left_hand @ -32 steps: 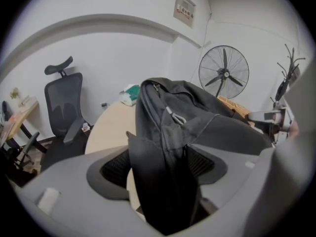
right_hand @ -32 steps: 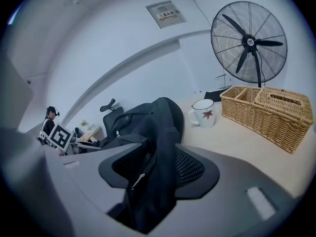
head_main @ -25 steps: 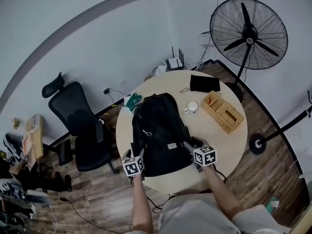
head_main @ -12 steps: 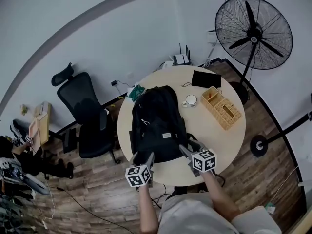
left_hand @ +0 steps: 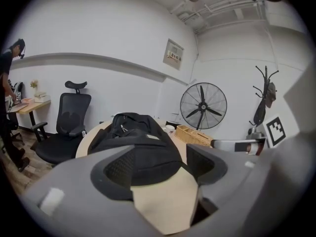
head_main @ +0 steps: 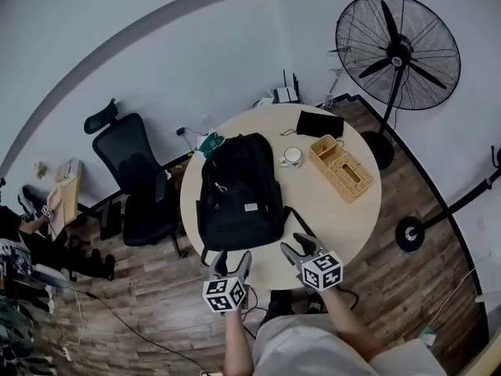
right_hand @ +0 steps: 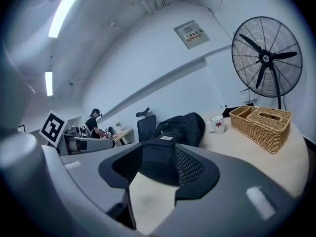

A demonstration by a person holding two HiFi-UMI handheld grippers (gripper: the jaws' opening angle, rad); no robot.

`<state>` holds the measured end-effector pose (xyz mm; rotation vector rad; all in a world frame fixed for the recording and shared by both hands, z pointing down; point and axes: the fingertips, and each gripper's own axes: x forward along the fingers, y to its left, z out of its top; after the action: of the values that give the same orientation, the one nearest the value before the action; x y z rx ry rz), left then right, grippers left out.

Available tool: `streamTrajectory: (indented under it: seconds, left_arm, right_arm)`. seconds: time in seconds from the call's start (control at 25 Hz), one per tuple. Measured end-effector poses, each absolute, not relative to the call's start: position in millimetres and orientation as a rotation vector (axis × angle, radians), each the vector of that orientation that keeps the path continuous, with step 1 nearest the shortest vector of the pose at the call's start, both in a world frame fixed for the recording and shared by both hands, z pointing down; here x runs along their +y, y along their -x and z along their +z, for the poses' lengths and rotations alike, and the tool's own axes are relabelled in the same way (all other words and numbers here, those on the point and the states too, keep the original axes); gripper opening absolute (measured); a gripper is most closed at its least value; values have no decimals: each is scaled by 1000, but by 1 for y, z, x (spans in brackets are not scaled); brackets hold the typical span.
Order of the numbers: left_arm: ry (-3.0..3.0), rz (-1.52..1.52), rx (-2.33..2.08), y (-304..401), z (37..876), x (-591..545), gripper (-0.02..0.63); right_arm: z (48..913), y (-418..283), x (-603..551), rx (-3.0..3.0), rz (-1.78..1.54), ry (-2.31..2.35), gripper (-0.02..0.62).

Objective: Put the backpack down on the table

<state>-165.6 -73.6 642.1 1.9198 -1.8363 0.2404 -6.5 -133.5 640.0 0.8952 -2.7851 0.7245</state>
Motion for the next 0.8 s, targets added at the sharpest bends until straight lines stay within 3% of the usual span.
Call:
streamTrajectory:
  seconds: [0.6,0.8]
  left_arm:
    - [-1938,182,-1885,119,640,-39,364]
    - [-1933,158,-1908,117,639,-36,313]
  right_arm:
    - [655,-43,-99,-2796,683,-850,178]
    - [656,-44,-95,-2804,673,-819,177]
